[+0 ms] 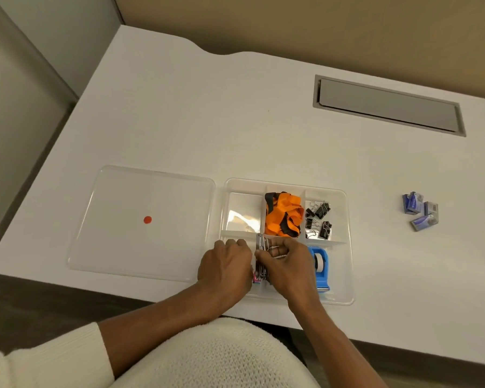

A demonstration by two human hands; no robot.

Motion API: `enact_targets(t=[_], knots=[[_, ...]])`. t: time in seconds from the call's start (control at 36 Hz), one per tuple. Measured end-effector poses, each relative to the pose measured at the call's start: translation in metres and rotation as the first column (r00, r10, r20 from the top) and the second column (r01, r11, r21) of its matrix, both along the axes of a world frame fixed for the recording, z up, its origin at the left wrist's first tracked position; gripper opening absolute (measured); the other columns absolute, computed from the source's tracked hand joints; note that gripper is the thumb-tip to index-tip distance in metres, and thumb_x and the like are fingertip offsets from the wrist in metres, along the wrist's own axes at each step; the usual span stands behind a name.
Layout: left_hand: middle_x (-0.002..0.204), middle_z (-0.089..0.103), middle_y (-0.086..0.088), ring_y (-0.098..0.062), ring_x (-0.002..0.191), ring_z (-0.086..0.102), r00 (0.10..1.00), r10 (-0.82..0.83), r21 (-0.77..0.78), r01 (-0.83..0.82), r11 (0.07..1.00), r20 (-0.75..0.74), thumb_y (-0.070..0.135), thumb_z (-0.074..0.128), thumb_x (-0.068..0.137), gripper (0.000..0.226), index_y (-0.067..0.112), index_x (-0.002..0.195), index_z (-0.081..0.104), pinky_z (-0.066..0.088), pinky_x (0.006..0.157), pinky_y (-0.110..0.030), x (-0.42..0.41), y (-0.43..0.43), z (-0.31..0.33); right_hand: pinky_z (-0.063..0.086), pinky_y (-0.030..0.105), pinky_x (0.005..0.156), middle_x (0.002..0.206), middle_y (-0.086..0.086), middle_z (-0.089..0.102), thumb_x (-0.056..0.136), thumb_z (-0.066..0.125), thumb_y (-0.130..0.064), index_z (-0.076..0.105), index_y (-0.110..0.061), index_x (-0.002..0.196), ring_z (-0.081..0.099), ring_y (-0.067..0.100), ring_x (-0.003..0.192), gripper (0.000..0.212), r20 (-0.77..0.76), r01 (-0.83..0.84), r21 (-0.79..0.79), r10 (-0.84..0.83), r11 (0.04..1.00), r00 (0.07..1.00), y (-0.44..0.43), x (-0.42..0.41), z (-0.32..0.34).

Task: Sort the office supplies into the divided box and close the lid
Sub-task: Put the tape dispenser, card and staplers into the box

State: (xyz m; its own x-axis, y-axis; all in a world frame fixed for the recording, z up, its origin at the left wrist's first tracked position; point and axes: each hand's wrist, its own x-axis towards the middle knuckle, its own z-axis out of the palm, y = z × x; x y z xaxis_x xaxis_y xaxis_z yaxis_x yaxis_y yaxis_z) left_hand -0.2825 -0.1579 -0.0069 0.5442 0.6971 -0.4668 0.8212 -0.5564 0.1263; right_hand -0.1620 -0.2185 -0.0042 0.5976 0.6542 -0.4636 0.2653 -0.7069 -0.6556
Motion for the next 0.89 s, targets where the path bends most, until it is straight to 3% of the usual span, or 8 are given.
enact_targets(t=[0.14, 0.28, 0.39, 0.53, 0.64, 0.78, 0.89], knots=[[0.105, 0.069, -0.004, -0.021, 0.091, 0.068, 0.965, 0.160, -0.104, -0.141, 0.985, 0.208, 0.047, 0.064, 0.096, 0.035, 0.014, 0.108, 0.060, 0.047, 0.069, -0.029, -0.012, 0.011, 0.009, 0.050, 0.017, 0.068, 0.080, -0.018, 0.062, 0.085, 0.079, -0.036, 0.066, -0.025, 0.106, 0.061, -0.001, 0.074, 0.027, 0.001, -0.009, -0.008, 0.009, 1.000, 1.000, 0.000, 0.006, 0.008], [0.086, 0.072, 0.001, -0.016, 0.076, 0.066, 0.921, 0.261, -0.085, -0.246, 0.965, 0.289, 0.044, 0.067, 0.095, 0.027, 0.017, 0.098, 0.065, 0.053, 0.068, -0.030, -0.031, 0.025, 0.018, 0.062, 0.031, 0.074, 0.077, -0.015, 0.068, 0.083, 0.080, -0.036, 0.066, -0.030, 0.098, 0.067, 0.004, 0.073, 0.022, -0.025, -0.024, -0.004, 0.024, 1.000, 0.999, 0.002, 0.008, 0.013], [0.083, 0.074, 0.003, -0.017, 0.074, 0.068, 0.877, 0.378, -0.074, -0.373, 0.925, 0.296, 0.046, 0.072, 0.092, 0.025, 0.022, 0.094, 0.067, 0.057, 0.066, -0.031, -0.045, 0.037, 0.019, 0.061, 0.027, 0.072, 0.080, -0.011, 0.070, 0.084, 0.080, -0.037, 0.069, -0.023, 0.108, 0.069, 0.004, 0.072, 0.030, -0.030, -0.111, -0.038, 0.110, 0.993, 0.993, 0.006, 0.005, 0.017], [0.090, 0.074, 0.001, -0.018, 0.080, 0.069, 0.834, 0.493, -0.148, -0.471, 0.870, 0.249, 0.047, 0.074, 0.090, 0.031, 0.020, 0.103, 0.065, 0.058, 0.071, -0.032, -0.048, 0.048, 0.012, 0.059, 0.025, 0.067, 0.080, -0.013, 0.069, 0.083, 0.081, -0.037, 0.064, -0.025, 0.118, 0.068, 0.003, 0.069, 0.041, -0.004, -0.254, -0.101, 0.254, 0.962, 0.967, 0.010, -0.009, 0.020], [0.071, 0.069, 0.008, -0.015, 0.070, 0.071, 0.786, 0.563, -0.283, -0.496, 0.821, 0.254, 0.037, 0.078, 0.089, 0.024, 0.027, 0.075, 0.062, 0.062, 0.076, -0.037, -0.046, 0.053, 0.008, 0.057, 0.027, 0.073, 0.095, -0.004, 0.073, 0.081, 0.080, -0.038, 0.058, -0.024, 0.127, 0.068, 0.007, 0.077, 0.053, 0.107, -0.315, -0.146, 0.331, 0.938, 0.937, 0.017, -0.024, 0.019], [0.071, 0.067, 0.010, -0.015, 0.074, 0.072, 0.768, 0.591, -0.344, -0.501, 0.794, 0.247, 0.031, 0.080, 0.089, 0.029, 0.030, 0.069, 0.058, 0.062, 0.082, -0.038, -0.045, 0.056, 0.005, 0.057, 0.035, 0.074, 0.117, 0.009, 0.063, 0.089, 0.070, -0.032, 0.047, -0.015, 0.130, 0.067, 0.025, 0.089, 0.050, 0.338, -0.443, -0.266, 0.513, 0.856, 0.789, 0.026, -0.044, 0.013], [0.075, 0.070, 0.009, -0.017, 0.077, 0.074, 0.774, 0.591, -0.355, -0.499, 0.791, 0.228, 0.035, 0.078, 0.089, 0.028, 0.031, 0.070, 0.058, 0.063, 0.084, -0.042, -0.046, 0.058, 0.005, 0.054, 0.038, 0.085, 0.127, 0.015, 0.057, 0.087, 0.076, -0.036, 0.039, -0.010, 0.139, 0.066, 0.033, 0.106, 0.069, 0.273, -0.500, -0.434, 0.639, 0.749, 0.719, 0.034, -0.048, 0.013]])
